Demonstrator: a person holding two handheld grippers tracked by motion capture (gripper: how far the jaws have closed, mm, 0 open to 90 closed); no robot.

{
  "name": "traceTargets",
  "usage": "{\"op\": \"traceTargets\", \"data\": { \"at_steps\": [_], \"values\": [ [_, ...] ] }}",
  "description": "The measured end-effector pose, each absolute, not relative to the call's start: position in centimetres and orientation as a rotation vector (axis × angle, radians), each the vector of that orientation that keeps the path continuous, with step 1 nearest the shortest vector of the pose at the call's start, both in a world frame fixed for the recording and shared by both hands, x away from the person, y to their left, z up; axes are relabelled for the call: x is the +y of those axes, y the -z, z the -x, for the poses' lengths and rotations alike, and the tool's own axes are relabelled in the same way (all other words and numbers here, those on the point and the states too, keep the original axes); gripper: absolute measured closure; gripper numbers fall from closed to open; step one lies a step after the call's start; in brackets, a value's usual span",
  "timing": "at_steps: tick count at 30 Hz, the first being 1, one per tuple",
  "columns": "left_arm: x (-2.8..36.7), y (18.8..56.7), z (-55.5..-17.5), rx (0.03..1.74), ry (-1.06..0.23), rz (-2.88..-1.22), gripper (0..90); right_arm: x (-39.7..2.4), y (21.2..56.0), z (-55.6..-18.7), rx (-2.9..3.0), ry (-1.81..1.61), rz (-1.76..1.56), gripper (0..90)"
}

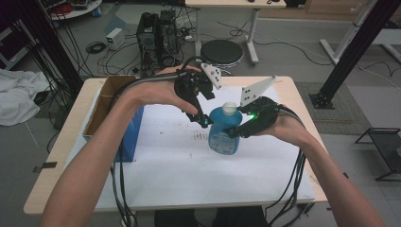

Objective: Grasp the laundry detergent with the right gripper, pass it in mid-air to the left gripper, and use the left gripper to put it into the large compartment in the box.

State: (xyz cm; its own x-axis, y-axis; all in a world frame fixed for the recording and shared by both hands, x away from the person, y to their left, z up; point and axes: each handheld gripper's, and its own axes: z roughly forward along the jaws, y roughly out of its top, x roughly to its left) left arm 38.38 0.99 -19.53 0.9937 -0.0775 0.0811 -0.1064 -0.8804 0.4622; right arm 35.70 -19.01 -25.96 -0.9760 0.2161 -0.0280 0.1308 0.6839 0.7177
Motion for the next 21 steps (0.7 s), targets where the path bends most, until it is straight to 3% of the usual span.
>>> {"op": "traceTargets", "data": {
  "at_steps": [21],
  "values": [
    [-1.6,21.7,-38.2,-0.156,-0.035,-2.697,15.4,-17.9,26.2,-35.1,2.832,-1.156,-0.264,45.5]
  ]
}}
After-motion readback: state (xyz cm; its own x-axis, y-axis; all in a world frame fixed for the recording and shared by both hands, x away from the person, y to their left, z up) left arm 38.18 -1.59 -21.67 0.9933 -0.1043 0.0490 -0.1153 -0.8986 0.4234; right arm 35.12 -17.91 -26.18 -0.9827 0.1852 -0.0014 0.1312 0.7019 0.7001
